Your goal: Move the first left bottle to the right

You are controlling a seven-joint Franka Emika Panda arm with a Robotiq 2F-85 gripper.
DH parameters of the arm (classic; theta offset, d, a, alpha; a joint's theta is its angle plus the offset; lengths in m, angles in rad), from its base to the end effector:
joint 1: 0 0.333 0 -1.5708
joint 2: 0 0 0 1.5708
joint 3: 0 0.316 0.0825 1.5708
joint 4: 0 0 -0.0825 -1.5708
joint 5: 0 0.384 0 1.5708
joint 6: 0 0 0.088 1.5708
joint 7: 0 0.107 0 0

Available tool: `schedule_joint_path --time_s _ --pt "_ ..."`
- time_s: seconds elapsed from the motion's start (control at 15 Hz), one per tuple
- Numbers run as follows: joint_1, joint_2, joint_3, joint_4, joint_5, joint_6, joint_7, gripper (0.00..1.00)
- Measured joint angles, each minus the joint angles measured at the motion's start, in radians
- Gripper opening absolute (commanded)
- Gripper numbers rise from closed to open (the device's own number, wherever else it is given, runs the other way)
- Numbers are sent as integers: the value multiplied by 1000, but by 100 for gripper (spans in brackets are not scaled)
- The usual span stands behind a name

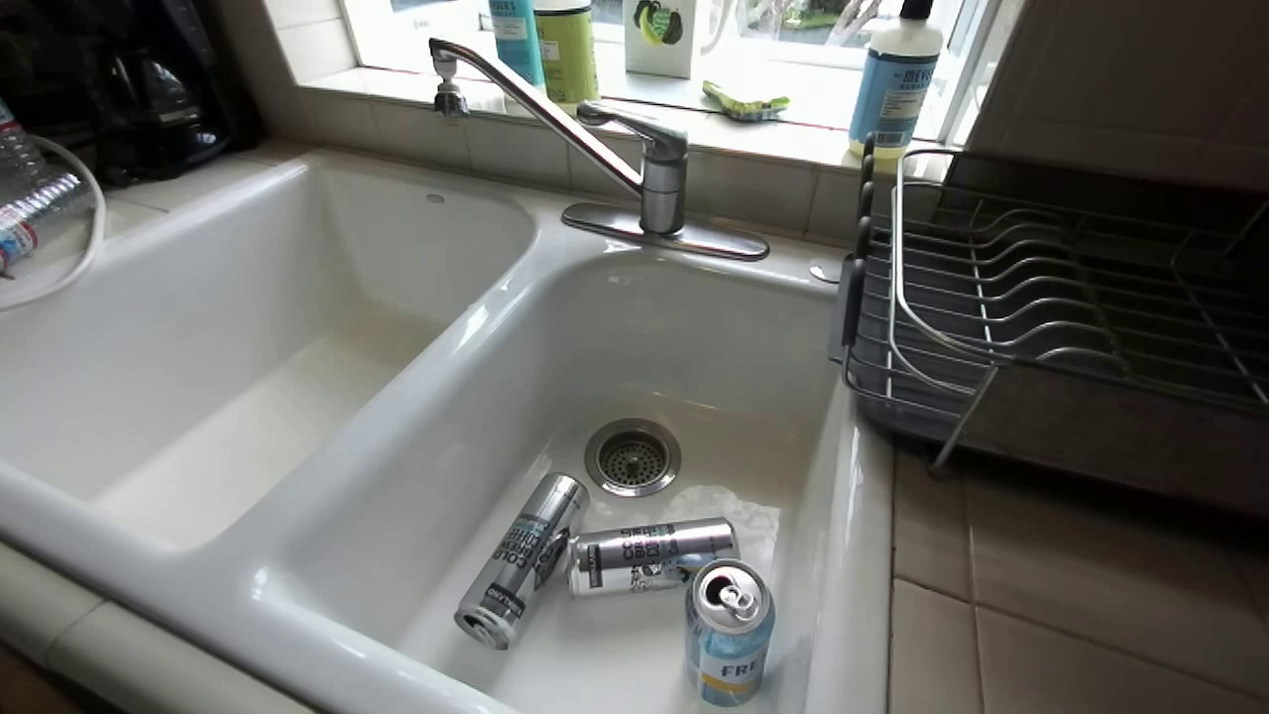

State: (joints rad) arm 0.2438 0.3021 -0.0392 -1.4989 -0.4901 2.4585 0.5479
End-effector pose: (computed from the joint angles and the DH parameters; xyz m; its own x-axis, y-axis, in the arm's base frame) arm 0.6849 0.1466 0.5720 0.7272 0.0093 0.6864 -0.1102 -0.9854 0.1301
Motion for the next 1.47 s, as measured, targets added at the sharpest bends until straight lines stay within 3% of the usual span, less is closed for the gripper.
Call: schedule_joint_path --time_s 0.13,0.4,0.6,1.07,1.47 --pt "3 -11 -1 3 -3 0 1 100" --pt "11 -56 3 3 -4 -15 1 100" --pt "17 -109 18 -2 -4 -92 1 100" --pt "18 -246 104 -51 3 -295 -18 100" --pt "7 -320 158 -144 42 -336 -42 100"
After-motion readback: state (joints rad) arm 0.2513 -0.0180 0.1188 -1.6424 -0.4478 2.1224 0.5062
